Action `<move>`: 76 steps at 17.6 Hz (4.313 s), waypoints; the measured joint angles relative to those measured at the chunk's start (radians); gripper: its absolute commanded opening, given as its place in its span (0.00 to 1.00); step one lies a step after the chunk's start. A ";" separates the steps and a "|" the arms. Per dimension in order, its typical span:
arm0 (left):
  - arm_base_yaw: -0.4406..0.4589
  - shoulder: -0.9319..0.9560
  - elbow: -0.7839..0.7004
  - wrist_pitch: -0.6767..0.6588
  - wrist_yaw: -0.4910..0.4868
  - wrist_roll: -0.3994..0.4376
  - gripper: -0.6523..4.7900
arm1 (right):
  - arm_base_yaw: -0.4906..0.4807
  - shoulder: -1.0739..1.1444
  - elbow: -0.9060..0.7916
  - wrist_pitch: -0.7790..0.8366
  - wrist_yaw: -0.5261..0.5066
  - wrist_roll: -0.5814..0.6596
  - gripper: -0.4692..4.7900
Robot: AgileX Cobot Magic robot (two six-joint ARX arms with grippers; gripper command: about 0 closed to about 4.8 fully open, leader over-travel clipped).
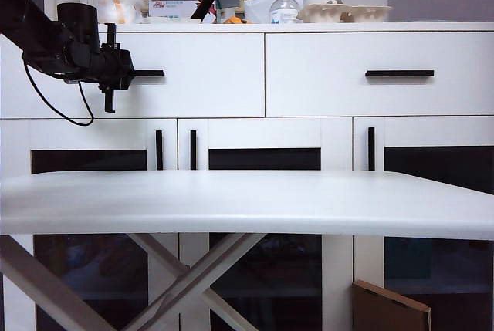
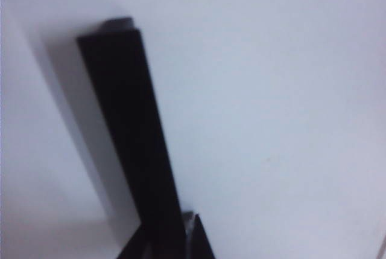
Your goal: Pick up a can of beer from the white table, open the left drawer, place the beer inside the drawer, and finally close the drawer.
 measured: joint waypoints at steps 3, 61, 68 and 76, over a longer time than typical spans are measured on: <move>0.001 0.005 -0.002 0.026 0.019 0.028 0.11 | 0.000 0.000 0.000 0.000 0.000 0.000 0.19; 0.032 -1.046 -1.825 0.951 0.161 0.056 0.13 | 0.002 0.000 0.000 -0.009 -0.002 0.000 0.19; 0.039 -1.054 -1.819 1.039 0.363 0.094 1.00 | -0.001 0.000 0.000 0.029 0.000 0.000 0.19; 0.035 -1.154 -1.818 1.046 0.766 0.004 0.34 | -0.001 0.000 0.000 0.132 0.000 0.019 0.19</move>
